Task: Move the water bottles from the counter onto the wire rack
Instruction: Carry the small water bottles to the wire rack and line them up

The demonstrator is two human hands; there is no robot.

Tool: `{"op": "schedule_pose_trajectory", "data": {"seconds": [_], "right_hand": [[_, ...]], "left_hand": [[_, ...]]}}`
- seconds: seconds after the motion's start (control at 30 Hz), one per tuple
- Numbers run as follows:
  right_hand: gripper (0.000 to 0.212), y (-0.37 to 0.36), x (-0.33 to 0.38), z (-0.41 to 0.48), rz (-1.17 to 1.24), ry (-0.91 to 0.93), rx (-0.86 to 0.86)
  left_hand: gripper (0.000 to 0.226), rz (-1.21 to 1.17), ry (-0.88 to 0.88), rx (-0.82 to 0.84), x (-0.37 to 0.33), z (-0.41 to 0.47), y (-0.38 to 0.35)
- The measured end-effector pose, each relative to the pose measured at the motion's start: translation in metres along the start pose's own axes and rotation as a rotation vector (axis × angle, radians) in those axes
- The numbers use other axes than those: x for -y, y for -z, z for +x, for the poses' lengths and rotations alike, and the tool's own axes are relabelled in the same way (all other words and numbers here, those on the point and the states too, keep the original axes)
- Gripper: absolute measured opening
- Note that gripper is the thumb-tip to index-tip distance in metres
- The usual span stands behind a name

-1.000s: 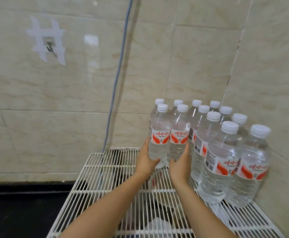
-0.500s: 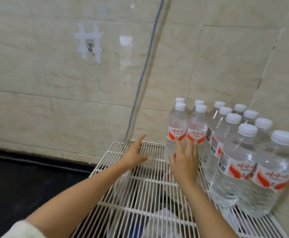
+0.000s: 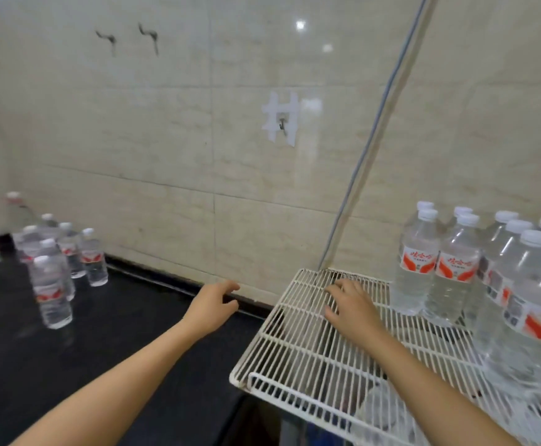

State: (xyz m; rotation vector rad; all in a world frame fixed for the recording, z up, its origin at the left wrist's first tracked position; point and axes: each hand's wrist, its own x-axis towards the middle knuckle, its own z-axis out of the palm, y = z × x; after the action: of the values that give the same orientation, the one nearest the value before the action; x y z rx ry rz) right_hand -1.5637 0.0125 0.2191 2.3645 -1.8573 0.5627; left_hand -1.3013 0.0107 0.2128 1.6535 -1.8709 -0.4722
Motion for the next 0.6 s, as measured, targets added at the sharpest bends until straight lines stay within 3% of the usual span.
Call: {"op": "schedule_pose_trajectory", "data": {"seconds": [0.27,0.6], "right_hand": [[0.044,-0.021,0.162,-0.033,0.133,0.214,0.071],[0.046,-0.054,0.364,-0.120,0.103,0.533,0.240]], "left_hand": [[0.038,0.310,0.124,-0.172,0.096,-0.130,0.104],[0.039,0.346,0.484,-0.350,0.207,-0.336,0.213]]}}
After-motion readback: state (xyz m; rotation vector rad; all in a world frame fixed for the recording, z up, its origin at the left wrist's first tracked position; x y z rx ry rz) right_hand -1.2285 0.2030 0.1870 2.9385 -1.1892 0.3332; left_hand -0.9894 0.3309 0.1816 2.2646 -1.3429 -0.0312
